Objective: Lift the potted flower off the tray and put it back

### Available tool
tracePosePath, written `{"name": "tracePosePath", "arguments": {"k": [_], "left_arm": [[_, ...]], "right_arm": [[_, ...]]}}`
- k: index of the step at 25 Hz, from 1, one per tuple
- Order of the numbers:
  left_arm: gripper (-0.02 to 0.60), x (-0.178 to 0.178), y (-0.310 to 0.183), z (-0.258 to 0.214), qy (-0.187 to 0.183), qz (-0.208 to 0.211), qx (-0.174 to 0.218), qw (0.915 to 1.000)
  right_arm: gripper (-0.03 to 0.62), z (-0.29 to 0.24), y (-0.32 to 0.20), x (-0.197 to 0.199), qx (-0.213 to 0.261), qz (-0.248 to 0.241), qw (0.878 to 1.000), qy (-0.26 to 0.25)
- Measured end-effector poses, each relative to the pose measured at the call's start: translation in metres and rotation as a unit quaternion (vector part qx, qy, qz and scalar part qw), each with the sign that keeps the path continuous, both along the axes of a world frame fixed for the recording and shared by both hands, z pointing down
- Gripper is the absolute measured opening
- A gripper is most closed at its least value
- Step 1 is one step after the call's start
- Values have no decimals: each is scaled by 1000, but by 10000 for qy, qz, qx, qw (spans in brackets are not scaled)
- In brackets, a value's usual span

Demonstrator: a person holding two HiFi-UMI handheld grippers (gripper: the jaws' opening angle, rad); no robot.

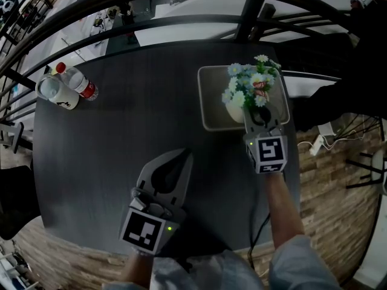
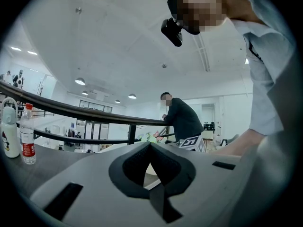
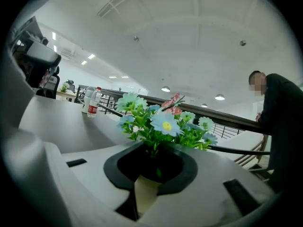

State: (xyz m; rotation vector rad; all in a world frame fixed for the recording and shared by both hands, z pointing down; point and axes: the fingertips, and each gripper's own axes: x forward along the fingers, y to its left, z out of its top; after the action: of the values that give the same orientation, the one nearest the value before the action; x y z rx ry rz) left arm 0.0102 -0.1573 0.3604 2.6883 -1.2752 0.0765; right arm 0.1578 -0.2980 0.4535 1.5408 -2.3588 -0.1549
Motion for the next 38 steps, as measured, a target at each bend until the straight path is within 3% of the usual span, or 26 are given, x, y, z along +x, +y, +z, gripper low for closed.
{"name": "tracePosePath", "arguments": {"k": [14, 28, 38], "left_arm": [[-2, 3, 9, -26, 25, -15, 239, 9997], [-2, -4, 29, -58, 11, 44, 530, 9986], [-2, -16, 46, -84, 67, -11, 692, 9976]], "right_arm": [[58, -49, 23, 2, 439, -27, 9990, 4], [58, -119, 72, -13, 717, -45, 9965, -420], [58, -160, 112, -30, 956, -162, 9950, -222]]}}
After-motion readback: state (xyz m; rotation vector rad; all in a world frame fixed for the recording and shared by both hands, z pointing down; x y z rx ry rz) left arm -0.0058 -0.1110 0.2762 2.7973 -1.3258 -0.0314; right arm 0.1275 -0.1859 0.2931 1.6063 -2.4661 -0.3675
